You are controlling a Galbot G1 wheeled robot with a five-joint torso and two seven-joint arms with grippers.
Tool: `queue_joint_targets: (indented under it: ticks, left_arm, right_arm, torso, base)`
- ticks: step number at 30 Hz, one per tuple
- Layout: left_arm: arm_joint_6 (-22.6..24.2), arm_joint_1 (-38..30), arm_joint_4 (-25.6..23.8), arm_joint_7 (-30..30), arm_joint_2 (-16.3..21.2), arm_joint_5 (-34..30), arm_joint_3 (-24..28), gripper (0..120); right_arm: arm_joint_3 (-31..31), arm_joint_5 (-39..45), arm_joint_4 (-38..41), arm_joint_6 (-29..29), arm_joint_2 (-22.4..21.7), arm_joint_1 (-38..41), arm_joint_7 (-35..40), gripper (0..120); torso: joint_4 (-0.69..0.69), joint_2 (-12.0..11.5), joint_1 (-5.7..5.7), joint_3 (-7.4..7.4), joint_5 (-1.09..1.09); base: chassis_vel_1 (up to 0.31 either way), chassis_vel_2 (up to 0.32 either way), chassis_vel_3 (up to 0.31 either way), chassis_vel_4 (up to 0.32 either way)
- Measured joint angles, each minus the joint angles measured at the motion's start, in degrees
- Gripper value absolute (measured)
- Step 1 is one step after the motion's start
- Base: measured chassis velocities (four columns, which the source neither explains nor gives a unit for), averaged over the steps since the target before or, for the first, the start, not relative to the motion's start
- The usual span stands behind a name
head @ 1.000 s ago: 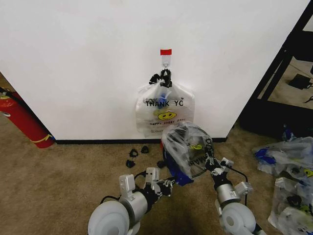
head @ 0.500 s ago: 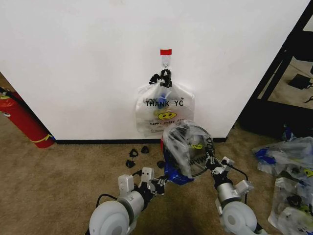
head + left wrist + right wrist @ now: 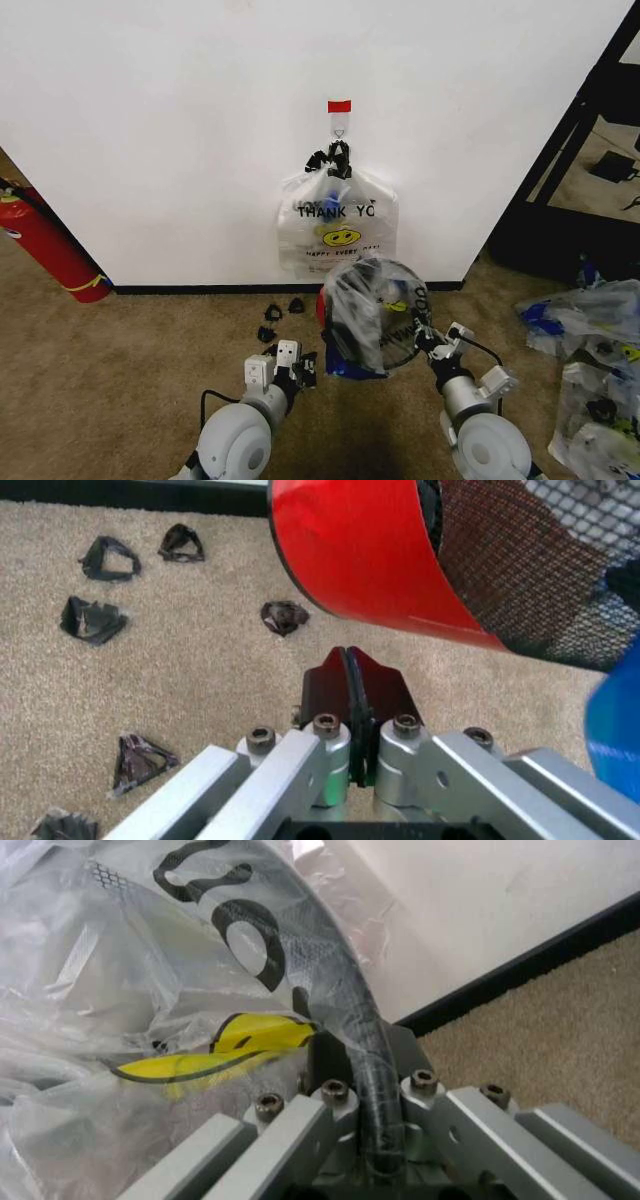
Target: Pick up the garbage bag from the wall and place it over the trash bin.
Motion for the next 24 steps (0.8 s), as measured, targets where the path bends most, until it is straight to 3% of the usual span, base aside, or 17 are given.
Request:
queue_joint_targets:
  ticks: [6, 10, 12, 16, 19, 20, 24]
  left_arm:
    - [0.7, 1.6, -0.5, 2.9, 2.1, 2.3, -0.1, 5]
    - [-1.0, 3.9, -2.3, 9.6, 5.1, 5.8, 0.3, 23]
    - [-1.7, 4.3, -2.8, 11.4, 5.5, 6.8, 0.5, 26]
    - [-4.9, 5.1, -4.5, 16.2, 5.7, 12.8, 1.1, 45]
    - [-6.4, 6.0, -6.0, 18.0, 5.9, 17.6, 1.4, 56]
    - [-6.4, 6.0, -6.0, 18.0, 5.9, 17.6, 1.4, 56]
    - [-6.6, 6.4, -8.0, 18.3, 5.7, 19.4, 2.3, 74]
  right_arm:
    - [0.3, -1.0, -1.8, 1.3, 0.2, 0.9, -0.7, 0]
    - [0.6, -1.3, -3.5, 2.6, 0.6, 1.4, -1.3, 0]
    - [0.6, -1.3, -3.6, 2.7, 0.7, 1.5, -1.4, 0]
    - [0.6, -1.5, -3.8, 2.9, 0.7, 1.6, -1.7, 0]
    - [0.9, -1.6, -4.0, 3.1, 0.6, 1.8, -1.8, 0]
    - [0.9, -1.6, -4.0, 3.1, 0.6, 1.8, -1.8, 0]
    - [1.0, -1.6, -4.3, 3.1, 0.7, 1.9, -2.0, 0]
  torso:
    - [0.01, 0.0, 0.0, 0.0, 0.0]
    - [0.02, 0.0, 0.0, 0.0, 0.0]
    - [0.01, 0.0, 0.0, 0.0, 0.01]
    - [0.0, 0.0, 0.0, 0.0, 0.0]
    - [0.01, 0.0, 0.0, 0.0, 0.0]
    - [0.01, 0.0, 0.0, 0.0, 0.0]
    - [0.01, 0.0, 0.0, 0.0, 0.0]
  base:
    - [0.0, 0.0, 0.0, 0.0]
    - [0.0, 0.0, 0.0, 0.0]
    - [0.0, 0.0, 0.0, 0.0]
    - [0.0, 0.0, 0.0, 0.0]
    - [0.0, 0.0, 0.0, 0.0]
    - [0.0, 0.0, 0.0, 0.0]
    - [0.0, 0.0, 0.0, 0.0]
